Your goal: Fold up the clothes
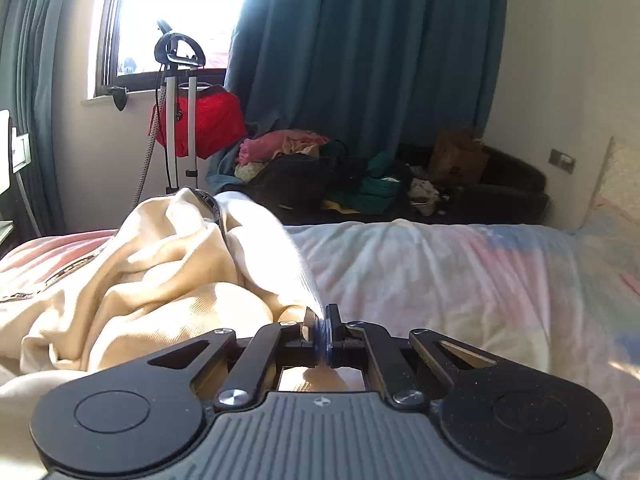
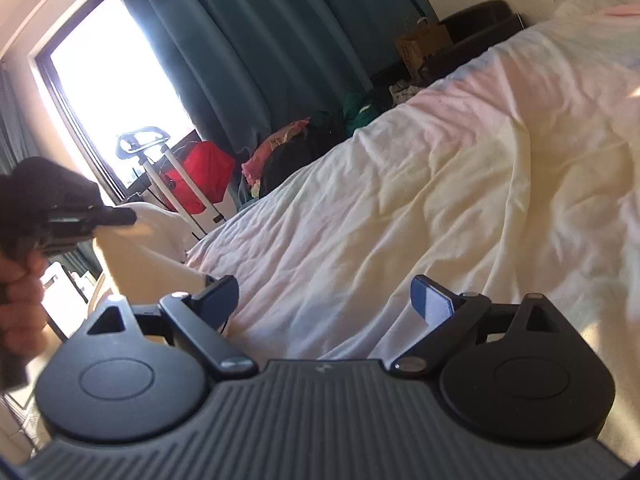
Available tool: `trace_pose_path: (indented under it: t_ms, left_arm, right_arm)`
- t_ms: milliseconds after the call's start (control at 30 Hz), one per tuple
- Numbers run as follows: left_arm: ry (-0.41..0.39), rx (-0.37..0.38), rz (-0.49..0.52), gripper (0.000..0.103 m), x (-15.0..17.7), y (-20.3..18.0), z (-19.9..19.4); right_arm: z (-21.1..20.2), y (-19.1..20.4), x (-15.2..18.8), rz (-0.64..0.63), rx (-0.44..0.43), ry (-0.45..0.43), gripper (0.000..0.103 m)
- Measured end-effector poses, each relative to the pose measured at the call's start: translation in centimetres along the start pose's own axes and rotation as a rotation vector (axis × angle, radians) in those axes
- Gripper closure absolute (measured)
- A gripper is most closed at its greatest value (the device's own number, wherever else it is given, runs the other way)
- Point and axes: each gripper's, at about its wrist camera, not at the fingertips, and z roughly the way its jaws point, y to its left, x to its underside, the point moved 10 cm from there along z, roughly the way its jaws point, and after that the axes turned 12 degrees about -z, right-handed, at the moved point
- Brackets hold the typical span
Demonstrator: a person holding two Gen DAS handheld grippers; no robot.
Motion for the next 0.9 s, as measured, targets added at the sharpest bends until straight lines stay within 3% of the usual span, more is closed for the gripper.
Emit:
trace_pose_path:
  t_ms: [200, 333, 533, 667, 767, 900]
  left_arm:
    - [0.013, 0.029, -0.021, 0.100, 7.2, 2.0, -8.1]
    - [0.016, 0.027, -0.064, 0.097, 10.5, 3.7, -11.0]
    - [-0.010, 0.034, -0.087, 0.085, 10.9, 6.3, -16.7]
    - [-0.014, -0.058, -0.089, 0.080, 10.9, 9.4, -20.9]
    - [-0.027, -0.099, -0.109, 0.069, 11.0, 11.8, -23.4]
    - [-0.031, -0.101, -0.142, 0.069, 10.7, 14.2, -24.4]
  right_arm:
    - [-3.6, 2.0, -1.6, -0.062, -0.045, -0.052, 0.009]
    - [-4.9, 3.4, -1.1, -0.008, -0.172, -0.008, 0.009]
    - [-5.0, 5.2, 1.2, 0.203, -0.386, 0.125, 0.011]
    - [-4.5, 6.1, 2.7, 0.239, -0.405, 0.178, 0.022]
    - [-4.0, 6.2, 4.2, 0.276, -0.403, 0.221, 0.023]
    - [-1.1, 6.3, 4.7, 0.382, -0.404, 0.245, 0.023]
